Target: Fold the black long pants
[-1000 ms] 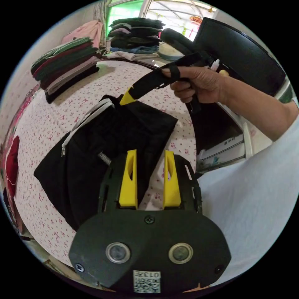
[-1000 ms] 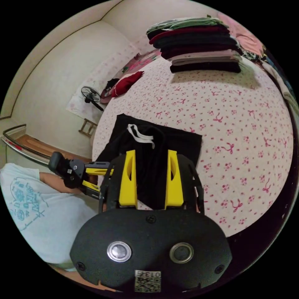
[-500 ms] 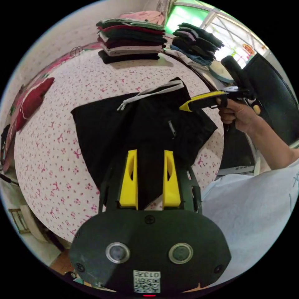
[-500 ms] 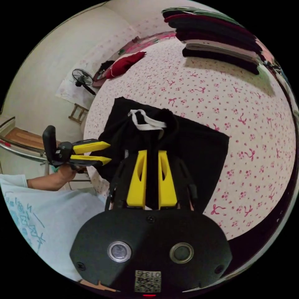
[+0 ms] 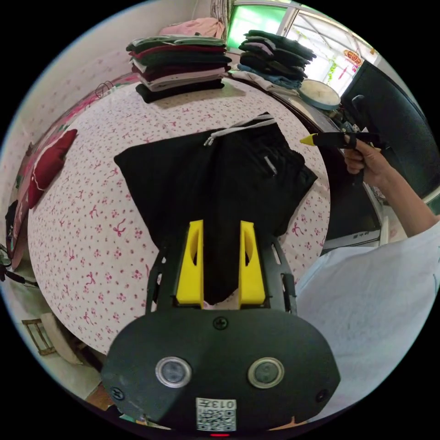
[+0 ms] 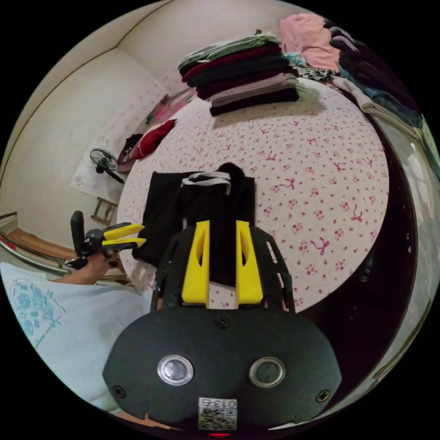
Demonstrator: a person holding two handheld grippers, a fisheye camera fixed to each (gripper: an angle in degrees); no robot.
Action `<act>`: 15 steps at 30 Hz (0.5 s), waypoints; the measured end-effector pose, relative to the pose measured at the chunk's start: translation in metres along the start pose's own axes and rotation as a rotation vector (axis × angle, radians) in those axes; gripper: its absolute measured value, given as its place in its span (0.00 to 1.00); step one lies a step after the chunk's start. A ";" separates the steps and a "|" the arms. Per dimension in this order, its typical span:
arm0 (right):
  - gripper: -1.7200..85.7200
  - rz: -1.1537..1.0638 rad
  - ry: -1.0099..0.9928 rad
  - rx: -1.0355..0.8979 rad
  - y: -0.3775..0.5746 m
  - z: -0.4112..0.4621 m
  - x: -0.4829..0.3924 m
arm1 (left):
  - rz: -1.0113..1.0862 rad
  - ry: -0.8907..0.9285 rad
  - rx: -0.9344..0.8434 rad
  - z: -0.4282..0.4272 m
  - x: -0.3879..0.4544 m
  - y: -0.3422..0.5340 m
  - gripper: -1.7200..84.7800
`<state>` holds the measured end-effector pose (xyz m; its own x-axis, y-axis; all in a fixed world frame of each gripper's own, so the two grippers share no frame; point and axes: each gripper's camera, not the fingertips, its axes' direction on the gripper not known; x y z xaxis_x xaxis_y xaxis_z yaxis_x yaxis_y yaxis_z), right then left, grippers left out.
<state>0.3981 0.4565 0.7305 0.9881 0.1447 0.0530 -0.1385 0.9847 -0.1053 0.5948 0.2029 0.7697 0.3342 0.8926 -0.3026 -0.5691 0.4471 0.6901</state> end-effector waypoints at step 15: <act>0.07 -0.060 0.161 -0.115 0.053 0.015 -0.027 | 0.011 -0.002 -0.062 0.003 0.014 -0.014 0.14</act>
<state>0.3629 0.5058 0.7385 0.9936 0.0601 -0.0956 -0.0800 0.9722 -0.2201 0.6099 0.2087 0.7575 0.3295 0.8972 -0.2939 -0.6183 0.4403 0.6511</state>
